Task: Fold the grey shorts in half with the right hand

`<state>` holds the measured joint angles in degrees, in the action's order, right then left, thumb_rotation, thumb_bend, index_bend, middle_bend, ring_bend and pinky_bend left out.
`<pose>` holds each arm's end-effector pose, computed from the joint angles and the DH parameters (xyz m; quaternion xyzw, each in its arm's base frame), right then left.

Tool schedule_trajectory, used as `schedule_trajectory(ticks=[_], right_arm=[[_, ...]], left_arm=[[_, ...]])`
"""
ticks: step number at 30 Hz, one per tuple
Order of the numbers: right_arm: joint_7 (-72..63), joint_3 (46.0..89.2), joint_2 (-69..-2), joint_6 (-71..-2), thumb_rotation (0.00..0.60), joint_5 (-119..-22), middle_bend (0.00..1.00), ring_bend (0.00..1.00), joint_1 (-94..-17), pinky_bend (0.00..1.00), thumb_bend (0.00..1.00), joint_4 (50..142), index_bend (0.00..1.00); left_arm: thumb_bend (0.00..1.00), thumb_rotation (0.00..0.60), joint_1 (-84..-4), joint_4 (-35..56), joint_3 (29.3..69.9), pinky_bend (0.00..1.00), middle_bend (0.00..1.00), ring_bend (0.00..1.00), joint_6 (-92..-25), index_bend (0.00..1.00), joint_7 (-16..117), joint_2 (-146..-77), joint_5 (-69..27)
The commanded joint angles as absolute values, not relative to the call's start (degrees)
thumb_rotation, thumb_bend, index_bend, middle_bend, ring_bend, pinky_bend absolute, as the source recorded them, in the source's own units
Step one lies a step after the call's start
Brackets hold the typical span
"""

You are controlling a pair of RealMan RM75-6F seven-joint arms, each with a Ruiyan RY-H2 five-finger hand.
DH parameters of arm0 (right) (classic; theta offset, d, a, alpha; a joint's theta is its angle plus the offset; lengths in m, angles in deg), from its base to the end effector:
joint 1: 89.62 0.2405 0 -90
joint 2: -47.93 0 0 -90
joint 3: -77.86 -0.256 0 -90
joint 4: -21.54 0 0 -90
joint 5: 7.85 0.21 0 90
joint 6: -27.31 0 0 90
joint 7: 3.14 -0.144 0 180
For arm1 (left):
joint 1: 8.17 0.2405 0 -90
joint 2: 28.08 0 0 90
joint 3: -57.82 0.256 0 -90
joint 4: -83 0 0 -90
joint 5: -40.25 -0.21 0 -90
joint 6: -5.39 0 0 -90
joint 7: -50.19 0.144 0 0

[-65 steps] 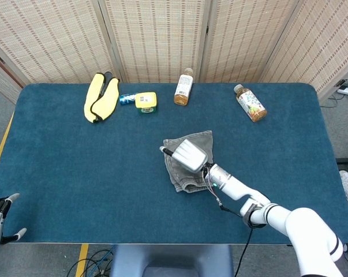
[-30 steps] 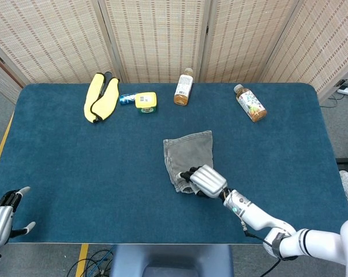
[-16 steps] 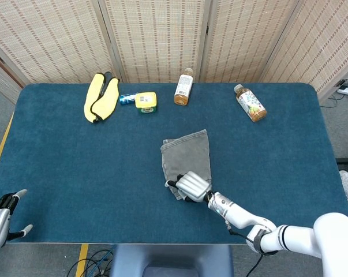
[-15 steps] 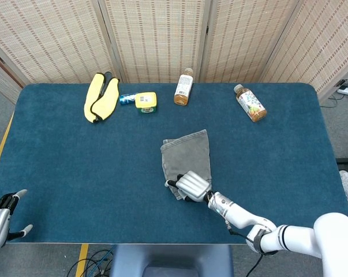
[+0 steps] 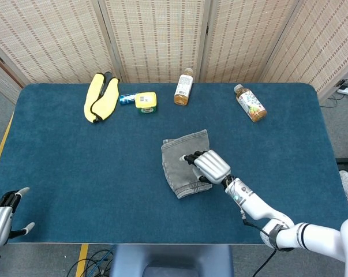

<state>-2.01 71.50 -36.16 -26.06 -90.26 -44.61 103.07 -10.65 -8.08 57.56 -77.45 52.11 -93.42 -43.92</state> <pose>-0.1381 -0.3447 -0.0016 0.7907 -0.3241 0.4066 0.3232 -0.3304 0.1576 0.1448 -0.5984 -0.4206 -0.3357 0.5936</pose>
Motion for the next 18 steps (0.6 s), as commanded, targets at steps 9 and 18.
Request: schedule_trajectory(ticks=[9, 18], right_arm=[[0.27, 70.90, -35.30, -26.52, 0.600, -88.28, 0.38, 0.37, -45.49, 0.50, 0.47, 103.34, 0.23], [2.78, 70.44, -34.33, -28.19, 0.600, -86.48, 0.38, 0.37, -46.97, 0.50, 0.27, 104.11, 0.23]], left_arm=[[0.17, 0.600, -10.79, -8.43, 57.54, 0.34, 0.23, 0.18, -77.59, 0.18, 52.41, -93.27, -44.13], [0.17, 0.600, -10.87, -8.65, 57.53, 0.34, 0.23, 0.18, -77.59, 0.18, 52.53, -93.21, -44.13]])
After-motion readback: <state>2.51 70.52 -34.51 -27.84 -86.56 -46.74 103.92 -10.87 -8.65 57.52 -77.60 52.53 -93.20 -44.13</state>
